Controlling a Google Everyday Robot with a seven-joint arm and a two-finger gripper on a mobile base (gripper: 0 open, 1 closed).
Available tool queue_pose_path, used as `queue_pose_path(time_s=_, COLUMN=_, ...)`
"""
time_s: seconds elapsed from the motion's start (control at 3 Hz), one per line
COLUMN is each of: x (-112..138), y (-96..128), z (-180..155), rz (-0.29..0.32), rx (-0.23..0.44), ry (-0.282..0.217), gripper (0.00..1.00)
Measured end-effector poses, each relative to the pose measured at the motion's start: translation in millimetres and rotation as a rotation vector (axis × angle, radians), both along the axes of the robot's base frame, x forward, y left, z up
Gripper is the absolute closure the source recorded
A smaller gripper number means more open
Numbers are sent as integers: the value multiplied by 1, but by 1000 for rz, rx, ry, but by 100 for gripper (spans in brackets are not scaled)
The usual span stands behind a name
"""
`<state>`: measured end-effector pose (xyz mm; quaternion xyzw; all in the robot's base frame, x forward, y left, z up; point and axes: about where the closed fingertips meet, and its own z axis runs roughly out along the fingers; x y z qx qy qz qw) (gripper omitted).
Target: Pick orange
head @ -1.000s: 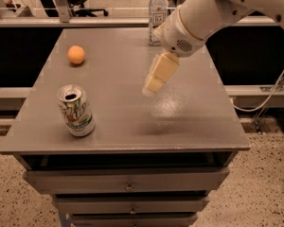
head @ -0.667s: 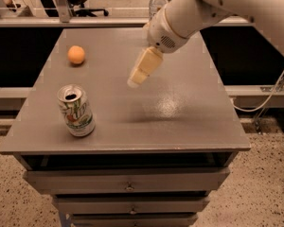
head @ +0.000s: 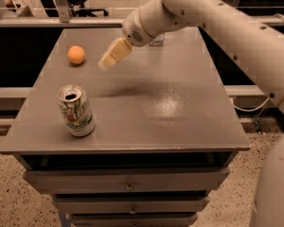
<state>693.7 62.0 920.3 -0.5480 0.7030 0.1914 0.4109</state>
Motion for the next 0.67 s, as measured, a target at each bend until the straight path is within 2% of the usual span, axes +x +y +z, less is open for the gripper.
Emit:
queue_pose_path(time_s=0.33, x=32, y=34, z=-12, rz=-31, rx=118, ry=21, gripper=0)
queue_pose_path(time_s=0.67, x=56, y=69, z=-21, rz=-48, rx=201, ry=23, gripper=0)
